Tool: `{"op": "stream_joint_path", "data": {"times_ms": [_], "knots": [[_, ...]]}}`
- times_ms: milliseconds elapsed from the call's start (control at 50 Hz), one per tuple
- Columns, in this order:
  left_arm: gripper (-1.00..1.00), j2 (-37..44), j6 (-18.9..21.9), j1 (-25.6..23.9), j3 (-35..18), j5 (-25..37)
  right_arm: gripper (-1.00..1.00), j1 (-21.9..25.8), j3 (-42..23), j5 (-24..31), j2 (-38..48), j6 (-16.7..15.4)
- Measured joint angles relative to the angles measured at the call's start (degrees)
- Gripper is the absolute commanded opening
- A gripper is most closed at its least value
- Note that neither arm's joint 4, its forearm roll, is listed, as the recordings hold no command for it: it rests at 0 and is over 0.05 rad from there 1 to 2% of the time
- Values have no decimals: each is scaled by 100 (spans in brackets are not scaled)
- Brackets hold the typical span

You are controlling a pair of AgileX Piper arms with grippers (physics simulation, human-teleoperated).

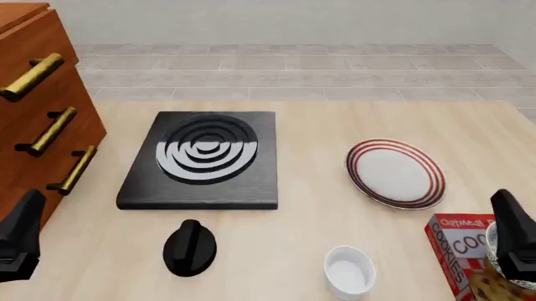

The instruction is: Pick the akita bowl on the cookies box and place it on the plate.

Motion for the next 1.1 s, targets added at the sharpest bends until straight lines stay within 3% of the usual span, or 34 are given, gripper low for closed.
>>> {"op": "stream_joint_path", "data": {"times_ms": [640,820,1100], "knots": [[100,51,-1,7,-11,-35,100,193,-59,-402,512,-94],[100,53,-2,7,-11,-37,100,256,-821,209,709,-74],[100,54,-2,7,-11,-38,100,-110,-2857,1750,1476,-47]]}}
